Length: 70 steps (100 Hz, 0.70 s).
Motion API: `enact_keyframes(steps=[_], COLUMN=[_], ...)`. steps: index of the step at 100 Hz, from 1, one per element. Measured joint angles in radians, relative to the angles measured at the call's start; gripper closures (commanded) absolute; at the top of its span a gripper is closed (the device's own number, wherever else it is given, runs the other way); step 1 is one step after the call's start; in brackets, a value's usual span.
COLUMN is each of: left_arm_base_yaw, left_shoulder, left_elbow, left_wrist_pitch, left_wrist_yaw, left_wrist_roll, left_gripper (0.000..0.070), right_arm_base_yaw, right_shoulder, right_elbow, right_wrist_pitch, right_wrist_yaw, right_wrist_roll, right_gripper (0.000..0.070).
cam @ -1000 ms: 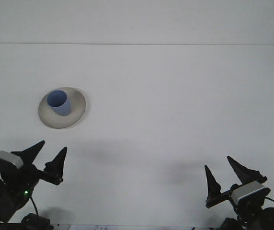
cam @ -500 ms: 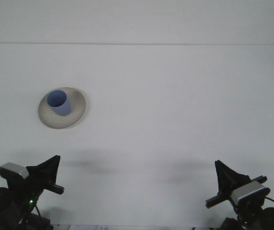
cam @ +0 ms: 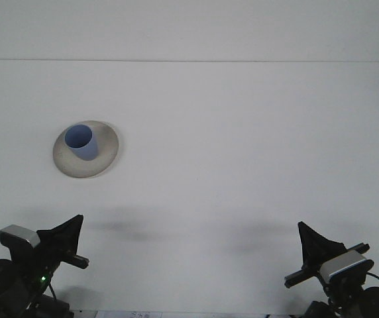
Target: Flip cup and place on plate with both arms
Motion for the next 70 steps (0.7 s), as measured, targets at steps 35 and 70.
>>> enact_keyframes(steps=[35,70], left_arm_base_yaw=[0.053,0.212], left_shoulder=[-0.045,-0.228], left_elbow=[-0.078,-0.560], left_wrist_pitch=[0.129,0.451], left_wrist_yaw=[-0.032,-0.240], left_wrist_roll=[0.134,0.304], left_gripper=[0.0688,0.0688], right_arm_base_yaw=[0.000,0.000], right_shoulder=[0.000,0.000], right_elbow=[0.000,0.000], right_wrist_pitch=[0.000,0.000], right_wrist_yaw=[0.000,0.000], right_wrist_roll=[0.000,0.000], right_gripper=[0.0693,0.0693])
